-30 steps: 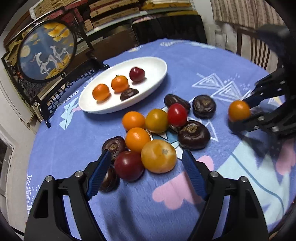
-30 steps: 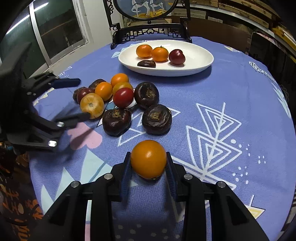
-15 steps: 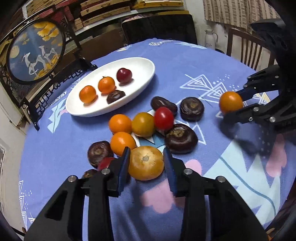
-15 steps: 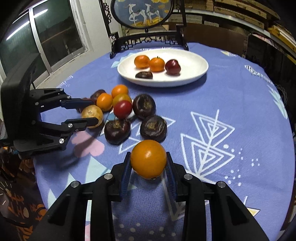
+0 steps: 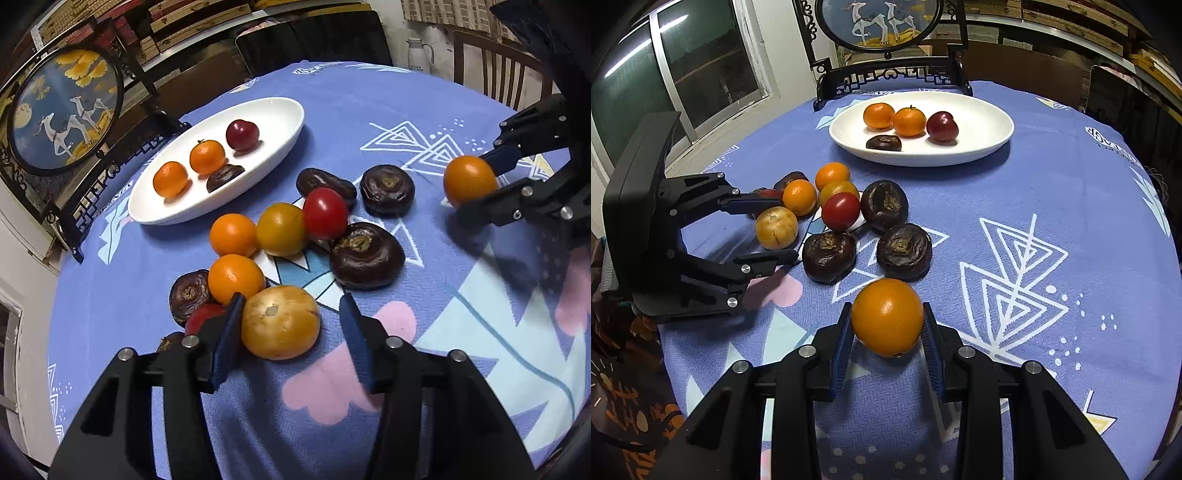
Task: Organize fruits
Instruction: 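Carry both tomatoes over the white plate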
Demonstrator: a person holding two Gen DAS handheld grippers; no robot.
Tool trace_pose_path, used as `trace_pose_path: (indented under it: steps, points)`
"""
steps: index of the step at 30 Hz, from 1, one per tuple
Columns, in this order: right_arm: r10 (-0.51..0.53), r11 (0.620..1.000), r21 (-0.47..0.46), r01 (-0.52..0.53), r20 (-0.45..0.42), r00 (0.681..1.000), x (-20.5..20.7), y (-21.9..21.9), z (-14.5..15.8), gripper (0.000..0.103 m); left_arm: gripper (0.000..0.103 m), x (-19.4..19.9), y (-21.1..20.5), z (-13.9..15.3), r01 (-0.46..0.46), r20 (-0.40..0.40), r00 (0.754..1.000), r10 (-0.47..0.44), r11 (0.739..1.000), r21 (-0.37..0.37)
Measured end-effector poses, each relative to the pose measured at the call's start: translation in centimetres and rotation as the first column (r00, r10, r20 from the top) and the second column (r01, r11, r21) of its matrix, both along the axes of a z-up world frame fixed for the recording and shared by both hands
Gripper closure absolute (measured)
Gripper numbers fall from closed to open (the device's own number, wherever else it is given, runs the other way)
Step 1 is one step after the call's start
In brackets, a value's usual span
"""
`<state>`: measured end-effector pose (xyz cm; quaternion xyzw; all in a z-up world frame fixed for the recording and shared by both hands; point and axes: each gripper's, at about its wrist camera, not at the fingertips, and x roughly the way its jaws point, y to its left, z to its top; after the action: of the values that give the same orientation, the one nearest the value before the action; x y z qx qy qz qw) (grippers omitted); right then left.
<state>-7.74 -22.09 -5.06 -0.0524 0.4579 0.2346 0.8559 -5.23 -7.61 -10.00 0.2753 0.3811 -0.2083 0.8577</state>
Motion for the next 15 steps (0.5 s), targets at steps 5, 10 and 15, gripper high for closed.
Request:
trace_pose_path:
  steps: [5,10,15]
  points:
    - [-0.012,1.0,0.016,0.012,0.024,1.0,-0.1,-0.5,0.5,0.068,0.065,0.8,1.8,1.3,-0.036,-0.071,0.997,0.029,0.994,-0.108]
    - [-0.008,1.0,0.029,0.006,0.074,0.997,0.4,-0.2,2.4,0.068,0.065,1.0,2.7,4.1,-0.048,-0.013,0.999,0.046,0.982,-0.183]
    - [0.001,0.999,0.053,-0.01,0.17,0.985,1.9,0.5,6.1,0.068,0.065,3.6,3.7,8.5,-0.125,0.069,0.987,0.148,0.956,-0.266]
